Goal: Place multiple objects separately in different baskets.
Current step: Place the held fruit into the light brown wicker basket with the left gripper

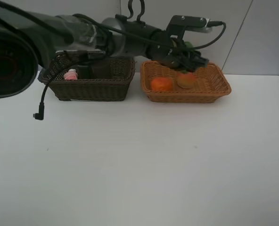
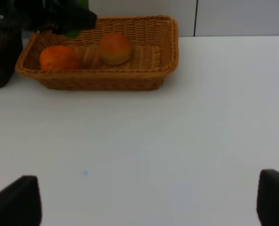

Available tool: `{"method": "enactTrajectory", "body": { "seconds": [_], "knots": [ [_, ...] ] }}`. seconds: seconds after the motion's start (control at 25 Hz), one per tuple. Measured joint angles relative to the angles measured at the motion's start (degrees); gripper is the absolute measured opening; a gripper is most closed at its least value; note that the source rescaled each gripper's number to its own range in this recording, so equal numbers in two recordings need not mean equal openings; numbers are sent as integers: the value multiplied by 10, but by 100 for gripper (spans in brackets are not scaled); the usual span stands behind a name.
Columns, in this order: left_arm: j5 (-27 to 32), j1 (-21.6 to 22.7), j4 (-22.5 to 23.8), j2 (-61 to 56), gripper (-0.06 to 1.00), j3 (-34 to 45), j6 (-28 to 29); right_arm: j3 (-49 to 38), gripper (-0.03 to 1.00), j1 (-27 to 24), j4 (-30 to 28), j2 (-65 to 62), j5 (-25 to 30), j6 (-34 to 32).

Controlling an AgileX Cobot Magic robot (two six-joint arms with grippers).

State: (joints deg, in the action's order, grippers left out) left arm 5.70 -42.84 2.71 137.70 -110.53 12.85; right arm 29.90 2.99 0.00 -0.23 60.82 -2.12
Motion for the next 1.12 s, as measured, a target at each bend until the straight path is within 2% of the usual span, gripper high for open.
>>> {"method": "enactTrajectory", "body": {
  "seconds": [0.76, 0.92, 1.12],
  "knots": [
    [-6, 0, 0, 35, 78, 0, 0, 0, 97, 0, 0, 0, 0, 0],
    [-8, 0, 0, 35, 94, 0, 0, 0, 97, 0, 0, 0, 0, 0],
    [-5, 0, 0, 31, 99, 0, 0, 0, 97, 0, 0, 0, 0, 0]
  ]
}}
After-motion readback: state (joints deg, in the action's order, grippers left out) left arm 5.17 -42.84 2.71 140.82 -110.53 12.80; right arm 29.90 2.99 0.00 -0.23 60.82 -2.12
